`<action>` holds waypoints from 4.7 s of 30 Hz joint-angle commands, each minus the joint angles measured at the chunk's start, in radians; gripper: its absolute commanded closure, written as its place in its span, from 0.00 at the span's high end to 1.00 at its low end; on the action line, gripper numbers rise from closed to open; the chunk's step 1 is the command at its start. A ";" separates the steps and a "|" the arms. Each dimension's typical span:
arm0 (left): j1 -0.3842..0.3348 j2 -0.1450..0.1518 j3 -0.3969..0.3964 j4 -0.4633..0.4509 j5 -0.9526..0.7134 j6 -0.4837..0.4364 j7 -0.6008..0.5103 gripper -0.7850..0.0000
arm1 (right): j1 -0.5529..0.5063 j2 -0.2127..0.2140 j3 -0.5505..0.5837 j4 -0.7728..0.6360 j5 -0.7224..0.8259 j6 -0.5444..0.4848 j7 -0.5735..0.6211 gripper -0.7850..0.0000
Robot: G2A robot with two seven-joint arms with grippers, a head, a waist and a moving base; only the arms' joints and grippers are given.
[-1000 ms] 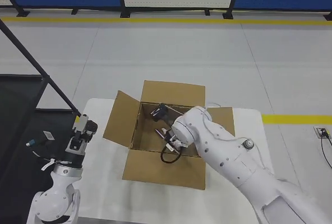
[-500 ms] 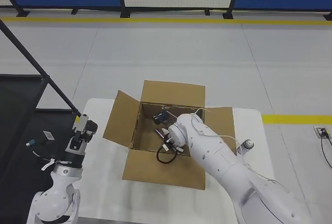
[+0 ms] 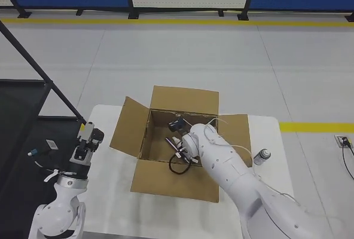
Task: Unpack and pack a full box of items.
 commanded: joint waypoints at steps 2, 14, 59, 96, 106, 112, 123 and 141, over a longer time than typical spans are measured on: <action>0.000 0.000 0.000 0.000 0.000 0.000 0.000 1.00 | 0.002 -0.008 0.004 0.017 0.003 -0.012 -0.003 0.70; 0.000 0.000 0.000 0.000 0.000 0.000 0.000 1.00 | 0.002 -0.028 0.011 0.079 -0.013 0.001 -0.003 0.57; 0.000 0.000 0.000 0.000 0.000 0.000 0.000 1.00 | 0.052 0.043 0.122 0.091 0.067 -0.398 -0.090 0.00; 0.000 0.000 0.000 0.000 0.000 0.000 0.000 1.00 | -0.715 0.482 0.820 -1.544 -0.177 -0.259 0.246 0.00; 0.000 0.000 0.000 0.000 0.000 0.000 0.000 1.00 | -1.092 0.522 1.185 -1.834 -0.245 -0.040 0.272 0.00; 0.000 0.000 0.000 0.000 0.000 0.000 0.000 1.00 | -1.213 0.527 1.288 -1.805 -0.279 0.112 0.299 0.00; 0.000 0.000 0.000 0.000 0.000 0.000 0.000 1.00 | -1.083 0.545 1.244 -1.504 -0.336 0.103 0.425 0.00; 0.000 0.000 0.000 0.000 0.000 0.000 0.000 1.00 | -0.815 0.567 1.151 -1.078 -0.372 -0.008 0.442 0.00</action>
